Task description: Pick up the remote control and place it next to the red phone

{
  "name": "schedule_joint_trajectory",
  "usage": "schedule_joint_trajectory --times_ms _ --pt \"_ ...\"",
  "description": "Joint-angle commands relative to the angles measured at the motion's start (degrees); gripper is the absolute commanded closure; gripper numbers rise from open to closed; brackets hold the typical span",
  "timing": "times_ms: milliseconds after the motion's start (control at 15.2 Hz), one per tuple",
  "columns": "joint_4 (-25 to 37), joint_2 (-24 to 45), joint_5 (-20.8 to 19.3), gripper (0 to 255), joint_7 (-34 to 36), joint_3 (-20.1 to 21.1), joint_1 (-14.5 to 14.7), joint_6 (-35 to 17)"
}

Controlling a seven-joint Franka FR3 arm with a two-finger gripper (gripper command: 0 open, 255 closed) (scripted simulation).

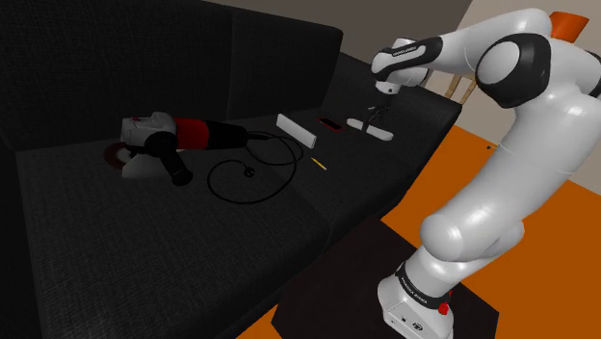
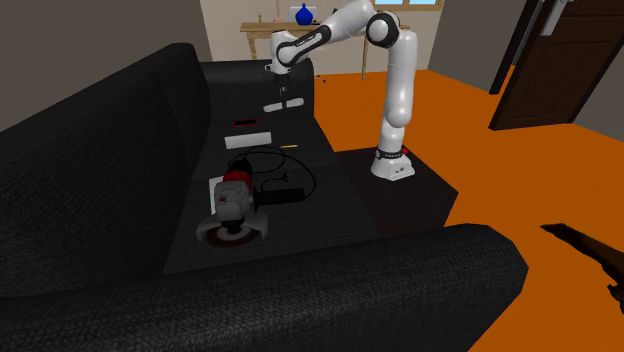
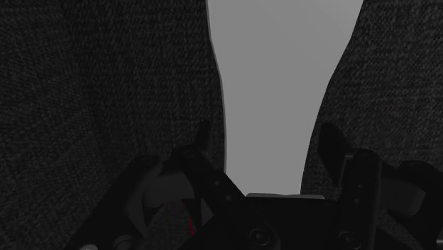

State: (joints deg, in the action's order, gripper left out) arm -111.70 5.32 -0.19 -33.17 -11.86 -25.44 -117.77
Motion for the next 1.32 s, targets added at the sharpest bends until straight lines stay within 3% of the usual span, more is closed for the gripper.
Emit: schedule_joint_trajectory --times_ms 0,198,1254 --pt "2.71 2.48 0.73 255 -2.41 -0.85 -1.19 0.22" --pt "7.98 6.46 1.99 255 -5.97 -1.97 -3.27 1.6" --pt "2.03 11.0 3.36 255 -6.72 -1.54 -3.61 -8.78"
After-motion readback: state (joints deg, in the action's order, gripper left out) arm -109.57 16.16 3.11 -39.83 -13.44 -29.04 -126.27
